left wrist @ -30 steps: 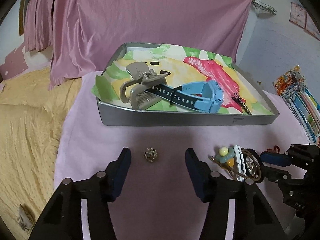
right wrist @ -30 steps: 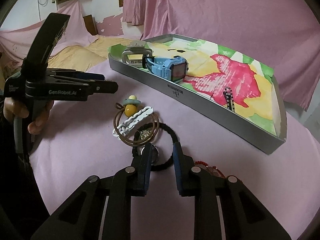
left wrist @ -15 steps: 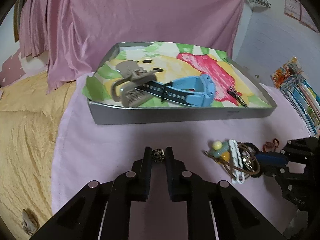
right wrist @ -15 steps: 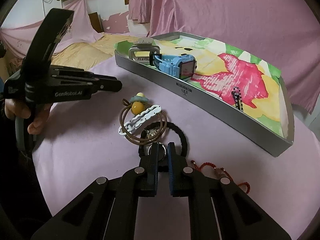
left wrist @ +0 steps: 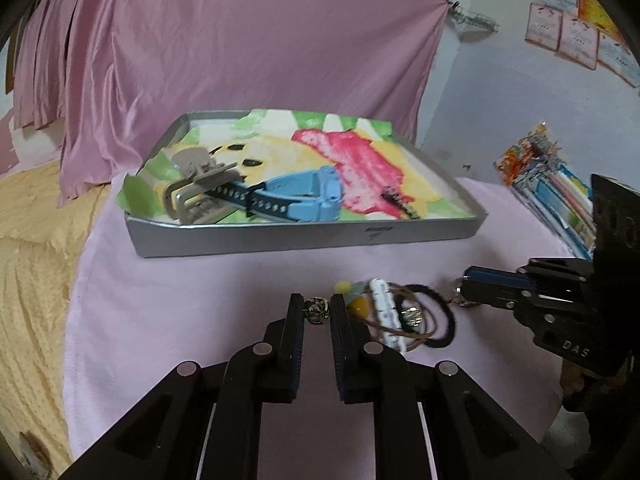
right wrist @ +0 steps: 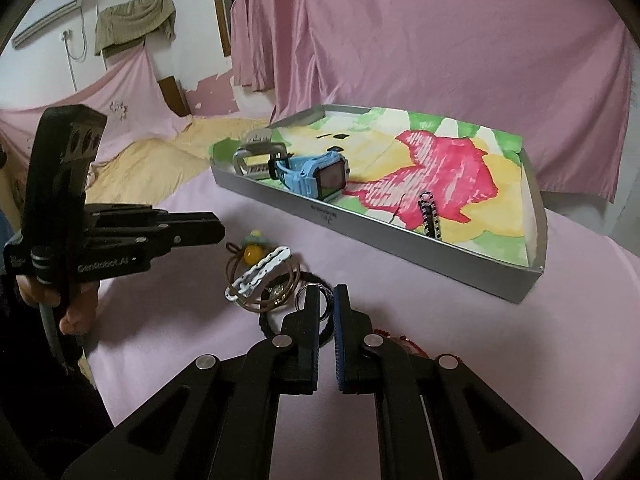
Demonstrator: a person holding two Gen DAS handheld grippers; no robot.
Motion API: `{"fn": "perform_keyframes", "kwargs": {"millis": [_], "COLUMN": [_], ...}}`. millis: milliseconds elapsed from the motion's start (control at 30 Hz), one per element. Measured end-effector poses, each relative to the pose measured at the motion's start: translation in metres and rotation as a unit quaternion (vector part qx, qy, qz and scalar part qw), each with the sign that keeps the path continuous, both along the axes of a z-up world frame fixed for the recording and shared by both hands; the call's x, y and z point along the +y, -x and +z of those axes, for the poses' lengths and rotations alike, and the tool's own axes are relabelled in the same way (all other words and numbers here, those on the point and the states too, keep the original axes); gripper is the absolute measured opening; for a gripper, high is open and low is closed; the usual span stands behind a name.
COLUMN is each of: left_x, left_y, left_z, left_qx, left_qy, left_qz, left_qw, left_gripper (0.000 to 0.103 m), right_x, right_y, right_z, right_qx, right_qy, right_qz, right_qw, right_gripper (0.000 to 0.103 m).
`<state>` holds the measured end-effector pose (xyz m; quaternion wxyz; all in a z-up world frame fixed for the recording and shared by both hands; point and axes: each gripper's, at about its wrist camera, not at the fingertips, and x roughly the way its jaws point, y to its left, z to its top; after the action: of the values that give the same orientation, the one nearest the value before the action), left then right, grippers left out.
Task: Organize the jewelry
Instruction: 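Carry both rings over the tray and open both tools to drop them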
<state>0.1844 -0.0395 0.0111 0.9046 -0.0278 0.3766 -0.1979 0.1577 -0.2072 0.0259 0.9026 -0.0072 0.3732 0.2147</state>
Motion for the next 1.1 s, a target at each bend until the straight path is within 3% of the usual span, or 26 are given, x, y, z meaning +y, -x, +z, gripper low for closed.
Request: {"fn": "perform_keyframes", "kwargs": {"millis": [300, 600, 833, 1100], "left_x": [-0.006, -0.010, -0.013, -0.017], "left_y": [0.007, -0.014, -0.058, -0.118], "left_z": [0.010, 0.045, 0.078, 0.097], "left_qx": [-0.024, -0.029, -0.050, -0.068], "left_qy": [0.018, 0.036, 0.042, 0.021], "left_qz": [-0.012, -0.007, -0.002, -0.024], "left_qw": [0.9995, 0.9989, 0.9979, 0.9972], "left_gripper": [0.012, 0.012, 0.012, 0.012], "right_x": [-0.006, -0.019, -0.017, -0.004], "right_y": [-0.001, -0.024, -0.071, -0.144], "right_z": [0.006, 0.047, 0.072, 0.070], "right_qx": [-0.007, -0.029, -0.045, -0.026], "right_qy": [-0.029, -0.049, -0.058, -0.048], "right_qz": [-0.011, -0.036, -0.054, -0.063], "right_qw": [1.000, 0.998, 0.996, 0.997], "right_gripper": [0.006, 0.006, 0.006, 0.006]}}
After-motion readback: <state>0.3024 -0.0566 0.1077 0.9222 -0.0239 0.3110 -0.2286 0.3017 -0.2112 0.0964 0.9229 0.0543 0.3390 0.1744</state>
